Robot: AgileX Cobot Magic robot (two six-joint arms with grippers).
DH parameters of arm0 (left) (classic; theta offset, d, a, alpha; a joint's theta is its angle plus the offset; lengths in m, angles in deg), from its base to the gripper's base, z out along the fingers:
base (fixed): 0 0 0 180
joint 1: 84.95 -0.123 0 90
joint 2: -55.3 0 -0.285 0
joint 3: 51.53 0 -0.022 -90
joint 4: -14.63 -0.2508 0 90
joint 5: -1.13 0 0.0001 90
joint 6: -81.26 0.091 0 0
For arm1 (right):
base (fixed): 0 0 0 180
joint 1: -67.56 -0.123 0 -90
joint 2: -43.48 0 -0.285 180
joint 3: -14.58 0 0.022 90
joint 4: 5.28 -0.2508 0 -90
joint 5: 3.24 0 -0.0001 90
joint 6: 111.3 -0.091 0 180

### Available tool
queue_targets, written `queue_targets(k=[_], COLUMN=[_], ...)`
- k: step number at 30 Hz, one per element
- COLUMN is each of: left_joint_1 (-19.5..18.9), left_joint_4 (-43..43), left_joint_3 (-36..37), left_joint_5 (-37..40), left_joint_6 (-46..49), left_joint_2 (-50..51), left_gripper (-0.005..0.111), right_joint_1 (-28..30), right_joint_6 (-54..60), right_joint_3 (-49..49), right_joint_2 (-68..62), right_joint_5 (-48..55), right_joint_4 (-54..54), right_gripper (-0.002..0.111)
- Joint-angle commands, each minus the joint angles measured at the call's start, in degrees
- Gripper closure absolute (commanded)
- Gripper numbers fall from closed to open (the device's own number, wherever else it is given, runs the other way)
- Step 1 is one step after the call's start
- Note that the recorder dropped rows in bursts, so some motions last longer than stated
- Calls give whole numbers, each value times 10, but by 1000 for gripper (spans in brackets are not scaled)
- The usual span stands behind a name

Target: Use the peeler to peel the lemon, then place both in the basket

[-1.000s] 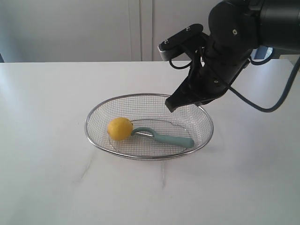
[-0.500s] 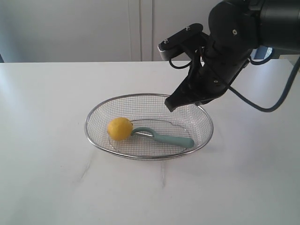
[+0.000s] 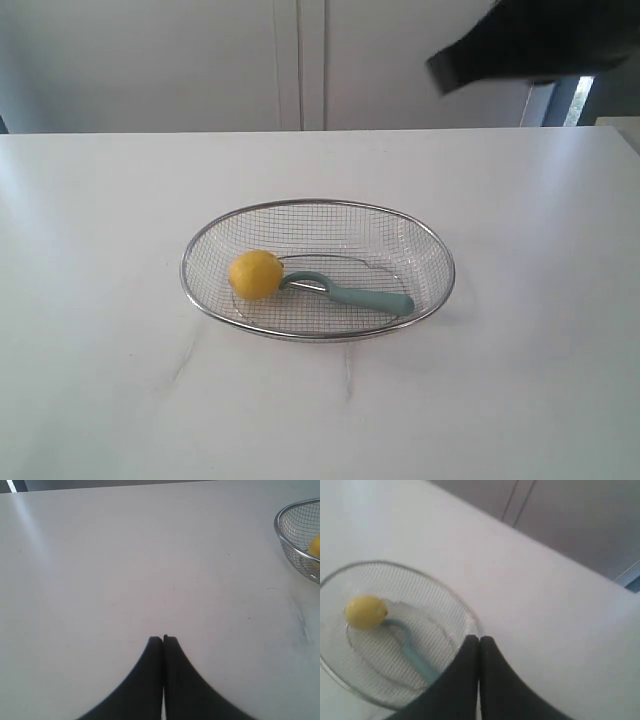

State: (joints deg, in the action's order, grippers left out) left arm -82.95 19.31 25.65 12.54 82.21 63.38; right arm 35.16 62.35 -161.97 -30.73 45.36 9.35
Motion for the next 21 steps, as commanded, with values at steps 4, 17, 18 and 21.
queue_targets(k=[4,17,18,21], left_joint_1=[-1,-1,-1,-1], left_joint_4=[4,4,4,4], left_joint_3=[0,0,0,0], left_joint_5=[2,2,2,2], left_joint_6=[-5,-5,-5,-5], left_joint_2=[-3,-3,-3,-3], left_gripper=[106,106,106,106], right_joint_1=[248,286,286,286], right_joint_6=[-1,-1,-1,-1], right_joint_3=[1,1,1,4], right_joint_2=[274,572,578,584], right_joint_5=[-76,-76,-76,-76], right_joint_4=[7,6,6,6], right_gripper=[108,108,108,108])
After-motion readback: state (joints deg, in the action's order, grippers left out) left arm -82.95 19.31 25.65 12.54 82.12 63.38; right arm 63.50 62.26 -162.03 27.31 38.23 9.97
